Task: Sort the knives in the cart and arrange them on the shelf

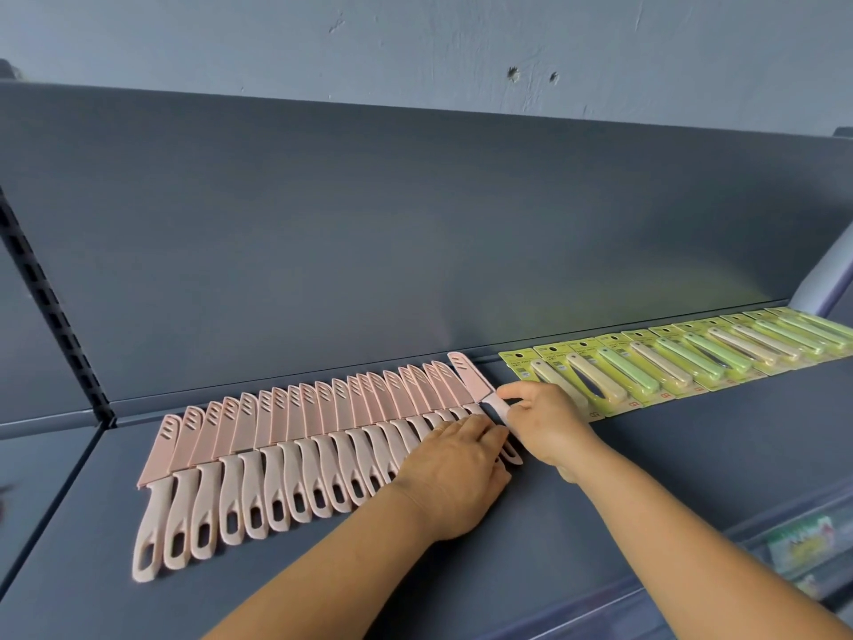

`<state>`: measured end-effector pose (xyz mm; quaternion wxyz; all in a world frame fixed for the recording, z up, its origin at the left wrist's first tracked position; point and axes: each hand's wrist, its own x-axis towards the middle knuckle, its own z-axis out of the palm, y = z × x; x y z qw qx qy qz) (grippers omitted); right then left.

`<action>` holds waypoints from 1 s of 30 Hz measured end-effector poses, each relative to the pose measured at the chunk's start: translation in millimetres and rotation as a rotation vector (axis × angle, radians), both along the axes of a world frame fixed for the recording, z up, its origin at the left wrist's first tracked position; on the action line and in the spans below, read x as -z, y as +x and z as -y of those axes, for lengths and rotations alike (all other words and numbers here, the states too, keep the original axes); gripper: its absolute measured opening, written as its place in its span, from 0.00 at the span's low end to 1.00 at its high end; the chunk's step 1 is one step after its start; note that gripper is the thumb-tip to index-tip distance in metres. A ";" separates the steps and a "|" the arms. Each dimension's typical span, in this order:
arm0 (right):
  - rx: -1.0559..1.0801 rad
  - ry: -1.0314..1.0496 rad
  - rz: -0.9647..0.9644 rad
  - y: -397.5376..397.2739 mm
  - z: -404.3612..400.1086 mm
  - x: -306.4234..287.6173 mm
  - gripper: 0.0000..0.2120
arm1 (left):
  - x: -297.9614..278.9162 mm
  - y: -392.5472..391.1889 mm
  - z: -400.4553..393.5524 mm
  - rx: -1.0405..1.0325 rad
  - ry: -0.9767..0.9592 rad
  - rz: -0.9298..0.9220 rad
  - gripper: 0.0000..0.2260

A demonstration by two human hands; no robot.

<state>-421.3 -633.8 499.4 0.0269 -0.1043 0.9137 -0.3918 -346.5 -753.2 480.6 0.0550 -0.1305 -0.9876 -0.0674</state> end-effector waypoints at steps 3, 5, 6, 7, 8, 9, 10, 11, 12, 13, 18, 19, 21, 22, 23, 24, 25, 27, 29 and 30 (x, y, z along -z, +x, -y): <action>-0.002 0.081 -0.018 -1.8 3.1 -0.7 0.18 | 1.0 -0.7 0.4 -0.001 -0.009 -0.005 0.21; -0.010 0.171 -0.039 -1.0 4.8 -2.0 0.18 | 1.3 -1.2 0.7 -0.003 -0.017 -0.008 0.20; -0.020 0.212 -0.056 -0.4 5.5 -2.1 0.18 | 1.3 -1.6 0.7 -0.003 -0.025 -0.008 0.20; -0.029 0.243 -0.070 0.4 6.1 -2.1 0.17 | 1.2 -1.7 0.5 -0.003 -0.034 -0.009 0.20; -0.035 0.262 -0.080 1.4 6.3 -2.2 0.17 | 1.3 -1.9 0.4 -0.003 -0.043 -0.011 0.20; -0.041 0.273 -0.086 2.2 6.4 -1.9 0.16 | 1.4 -1.9 0.1 -0.003 -0.051 -0.014 0.20; -0.045 0.282 -0.088 2.6 6.0 -1.5 0.16 | 1.6 -1.7 -0.2 -0.005 -0.061 -0.016 0.21; -0.049 0.290 -0.088 3.0 5.3 -0.9 0.16 | 1.6 -1.7 -0.3 -0.006 -0.072 -0.020 0.21; -0.060 0.293 -0.088 2.7 4.3 0.0 0.17 | 1.7 -1.5 -0.6 -0.007 -0.081 -0.023 0.21; -0.078 0.288 -0.091 2.0 2.9 1.3 0.16 | 1.4 -1.2 -1.0 -0.008 -0.087 -0.023 0.21; -0.149 0.276 -0.104 -2.4 -3.5 11.5 0.14 | -1.7 0.5 -2.7 -0.022 -0.093 -0.012 0.23; -0.148 0.275 -0.103 -2.3 -4.1 12.1 0.14 | -2.2 0.7 -3.0 -0.024 -0.092 -0.007 0.23; -0.159 0.282 -0.107 -2.4 -3.7 12.8 0.13 | -3.2 0.9 -3.0 -0.025 -0.087 0.009 0.23; -0.166 0.289 -0.109 -3.1 -3.1 13.1 0.12 | -3.6 1.1 -3.1 -0.025 -0.084 0.018 0.23; -0.169 0.295 -0.108 -3.6 -2.6 12.8 0.12 | -4.3 1.0 -3.0 -0.026 -0.082 0.024 0.22; -0.168 0.297 -0.104 -3.3 -2.3 12.4 0.12 | -5.0 1.1 -3.3 -0.027 -0.081 0.029 0.22; -0.167 0.301 -0.102 -2.7 -2.4 11.8 0.13 | -5.8 1.2 -3.5 -0.027 -0.082 0.031 0.22; -0.153 0.314 -0.096 0.7 -2.0 8.9 0.14 | -7.8 1.8 -3.9 -0.024 -0.096 0.032 0.22; -0.132 0.326 -0.083 5.8 -0.1 4.1 0.15 | -9.3 3.7 -4.5 -0.016 -0.133 0.025 0.22; -0.124 0.334 -0.082 8.3 1.2 1.6 0.15 | -10.0 5.0 -4.5 -0.010 -0.154 0.021 0.23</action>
